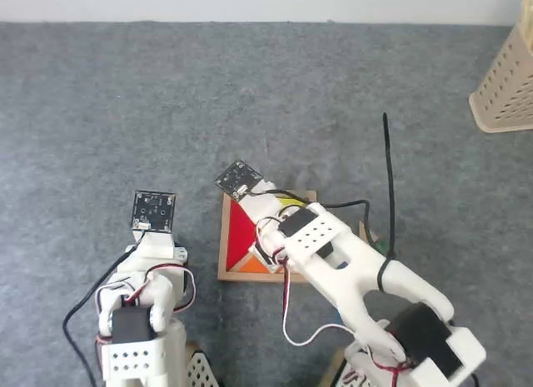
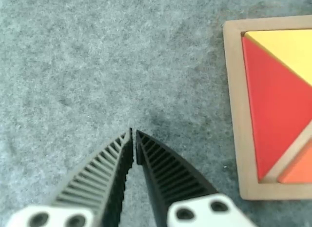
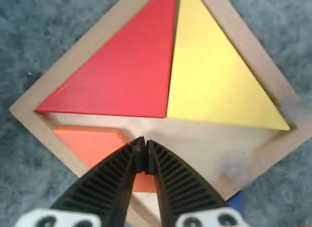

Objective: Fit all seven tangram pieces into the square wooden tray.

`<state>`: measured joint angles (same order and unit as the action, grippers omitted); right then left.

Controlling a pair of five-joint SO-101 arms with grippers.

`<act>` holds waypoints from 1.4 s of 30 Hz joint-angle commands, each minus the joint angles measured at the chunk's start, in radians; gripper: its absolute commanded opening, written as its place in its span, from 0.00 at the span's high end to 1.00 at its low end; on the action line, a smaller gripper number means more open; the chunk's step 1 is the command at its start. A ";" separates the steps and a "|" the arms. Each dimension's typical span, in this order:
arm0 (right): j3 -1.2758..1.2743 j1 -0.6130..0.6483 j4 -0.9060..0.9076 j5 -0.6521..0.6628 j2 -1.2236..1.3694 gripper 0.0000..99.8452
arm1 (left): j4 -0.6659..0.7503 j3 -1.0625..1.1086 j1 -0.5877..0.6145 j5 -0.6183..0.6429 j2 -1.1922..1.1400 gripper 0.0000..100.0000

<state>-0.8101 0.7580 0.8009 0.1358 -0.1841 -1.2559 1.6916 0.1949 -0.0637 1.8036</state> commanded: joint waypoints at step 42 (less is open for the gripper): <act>0.201 0.108 0.260 0.112 -0.067 0.99 | -0.008 -0.007 0.000 -0.005 0.020 0.99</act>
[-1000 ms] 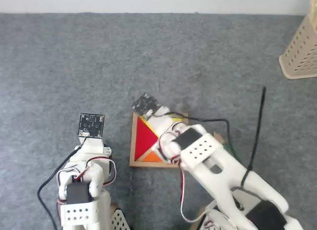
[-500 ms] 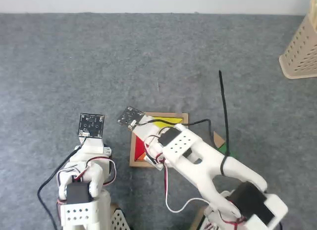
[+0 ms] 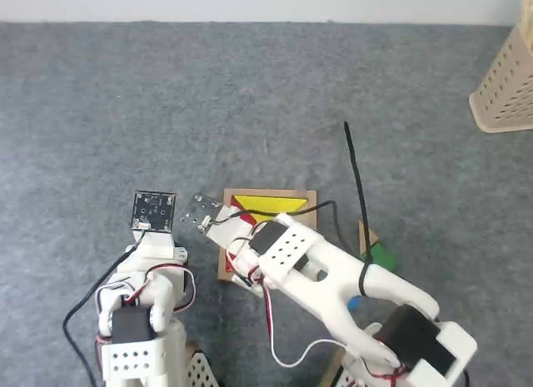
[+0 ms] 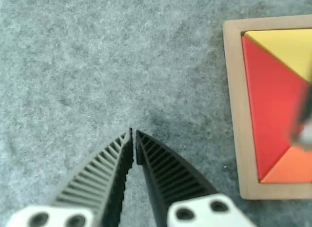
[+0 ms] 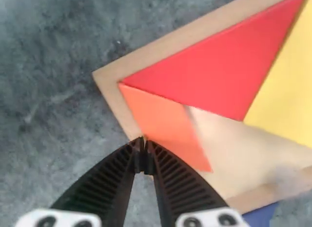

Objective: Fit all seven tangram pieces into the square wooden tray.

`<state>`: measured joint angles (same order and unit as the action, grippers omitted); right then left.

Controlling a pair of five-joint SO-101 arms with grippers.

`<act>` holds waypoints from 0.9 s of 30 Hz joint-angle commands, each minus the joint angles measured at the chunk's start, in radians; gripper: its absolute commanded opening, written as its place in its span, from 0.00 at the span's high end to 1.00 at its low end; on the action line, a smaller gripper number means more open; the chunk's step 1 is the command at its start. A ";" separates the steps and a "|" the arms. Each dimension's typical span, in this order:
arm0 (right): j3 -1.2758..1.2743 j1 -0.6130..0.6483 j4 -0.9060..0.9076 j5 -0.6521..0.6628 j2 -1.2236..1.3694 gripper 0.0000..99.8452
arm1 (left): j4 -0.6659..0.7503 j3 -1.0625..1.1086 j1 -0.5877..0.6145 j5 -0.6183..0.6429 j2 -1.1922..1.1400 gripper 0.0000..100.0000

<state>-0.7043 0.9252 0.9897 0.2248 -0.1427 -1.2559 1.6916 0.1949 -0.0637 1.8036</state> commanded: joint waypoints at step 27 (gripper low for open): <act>-0.135 -0.802 0.364 0.167 -0.317 0.82 | -0.008 -0.007 0.000 -0.005 0.020 0.99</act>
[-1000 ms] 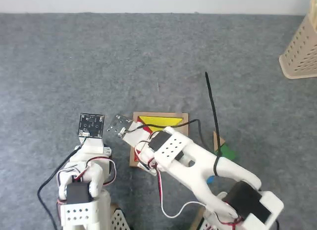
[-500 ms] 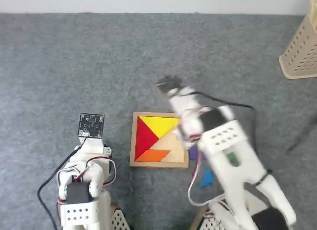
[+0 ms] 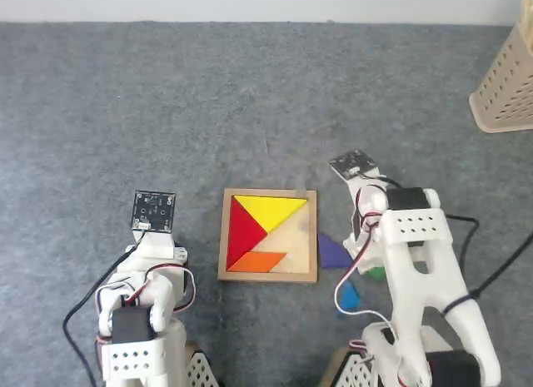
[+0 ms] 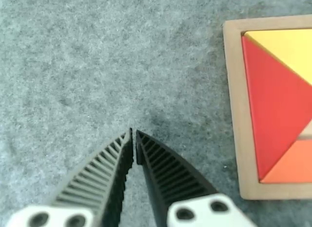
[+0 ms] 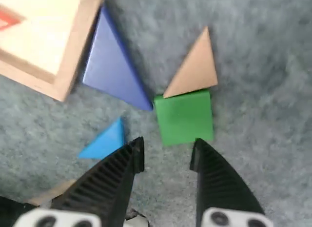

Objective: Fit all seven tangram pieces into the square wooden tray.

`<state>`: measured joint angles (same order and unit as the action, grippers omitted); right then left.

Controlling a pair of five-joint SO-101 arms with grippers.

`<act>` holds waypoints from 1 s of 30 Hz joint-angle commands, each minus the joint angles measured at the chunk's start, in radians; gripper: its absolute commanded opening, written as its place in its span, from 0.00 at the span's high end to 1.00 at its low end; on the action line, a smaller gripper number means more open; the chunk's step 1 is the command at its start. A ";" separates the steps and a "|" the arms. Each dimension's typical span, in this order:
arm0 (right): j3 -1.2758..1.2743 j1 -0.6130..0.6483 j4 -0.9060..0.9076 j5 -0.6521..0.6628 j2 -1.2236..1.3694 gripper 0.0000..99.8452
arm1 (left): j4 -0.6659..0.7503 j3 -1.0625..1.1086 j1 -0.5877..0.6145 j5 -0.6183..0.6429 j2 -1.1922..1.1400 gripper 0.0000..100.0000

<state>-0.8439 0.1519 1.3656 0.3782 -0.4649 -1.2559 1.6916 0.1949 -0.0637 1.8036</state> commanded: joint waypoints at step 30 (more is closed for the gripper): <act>0.123 0.016 -0.320 -0.095 0.306 0.82 | -0.008 -0.007 0.000 -0.005 0.020 0.99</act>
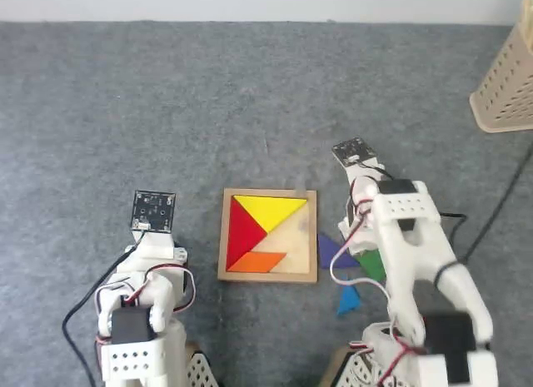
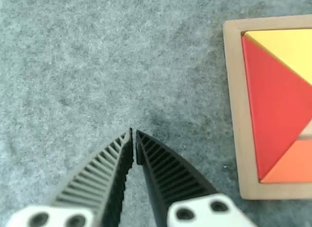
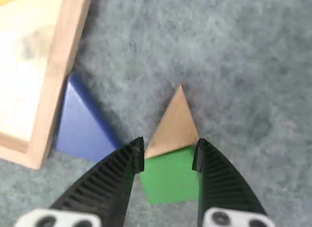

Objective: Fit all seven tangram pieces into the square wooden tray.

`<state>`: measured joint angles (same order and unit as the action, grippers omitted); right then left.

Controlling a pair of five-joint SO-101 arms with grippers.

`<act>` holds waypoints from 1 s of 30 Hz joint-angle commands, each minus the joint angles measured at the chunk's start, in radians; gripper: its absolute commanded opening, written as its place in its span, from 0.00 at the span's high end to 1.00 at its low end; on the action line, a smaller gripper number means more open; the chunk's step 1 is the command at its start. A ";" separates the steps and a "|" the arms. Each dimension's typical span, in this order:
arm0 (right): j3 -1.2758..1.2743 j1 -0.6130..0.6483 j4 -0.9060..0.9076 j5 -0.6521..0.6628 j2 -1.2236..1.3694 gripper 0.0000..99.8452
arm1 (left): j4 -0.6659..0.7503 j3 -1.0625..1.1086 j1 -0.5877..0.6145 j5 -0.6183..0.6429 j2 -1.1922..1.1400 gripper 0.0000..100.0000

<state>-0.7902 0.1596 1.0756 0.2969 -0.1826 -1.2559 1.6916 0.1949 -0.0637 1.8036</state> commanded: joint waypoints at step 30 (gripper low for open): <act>0.187 0.007 0.091 -0.094 0.093 0.82 | -0.008 -0.007 0.000 -0.005 0.020 0.99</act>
<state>-0.6490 0.1611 1.1462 0.2186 -0.0813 -1.2559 1.6916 0.1949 -0.0637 1.8036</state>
